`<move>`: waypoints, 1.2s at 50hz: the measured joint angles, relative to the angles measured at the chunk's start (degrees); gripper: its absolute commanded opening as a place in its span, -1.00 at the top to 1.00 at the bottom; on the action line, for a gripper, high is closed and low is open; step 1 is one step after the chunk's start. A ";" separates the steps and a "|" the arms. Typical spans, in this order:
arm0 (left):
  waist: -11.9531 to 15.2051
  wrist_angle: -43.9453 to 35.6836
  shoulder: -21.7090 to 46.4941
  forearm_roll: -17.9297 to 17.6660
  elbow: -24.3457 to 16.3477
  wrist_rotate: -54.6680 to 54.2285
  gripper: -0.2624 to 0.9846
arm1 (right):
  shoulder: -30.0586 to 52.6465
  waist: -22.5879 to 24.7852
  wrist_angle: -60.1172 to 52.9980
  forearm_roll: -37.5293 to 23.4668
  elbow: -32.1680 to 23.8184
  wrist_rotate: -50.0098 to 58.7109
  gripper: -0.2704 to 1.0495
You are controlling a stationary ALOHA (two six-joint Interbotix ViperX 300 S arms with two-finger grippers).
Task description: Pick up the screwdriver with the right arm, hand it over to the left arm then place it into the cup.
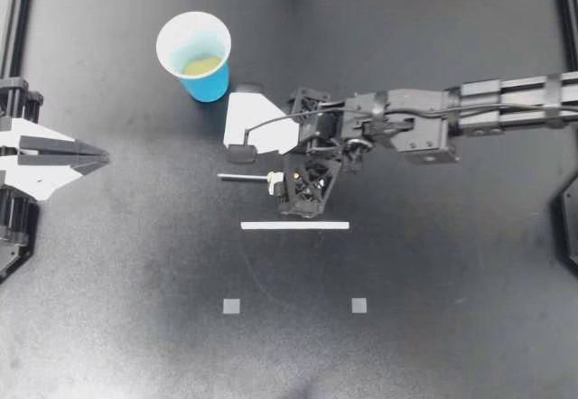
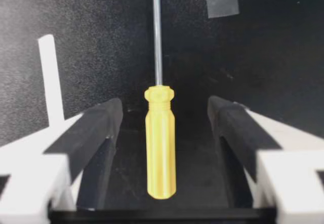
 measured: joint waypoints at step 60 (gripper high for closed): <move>0.00 -2.90 0.62 -0.09 0.26 0.00 -0.18 | 3.16 0.00 -3.25 0.00 1.49 0.09 0.57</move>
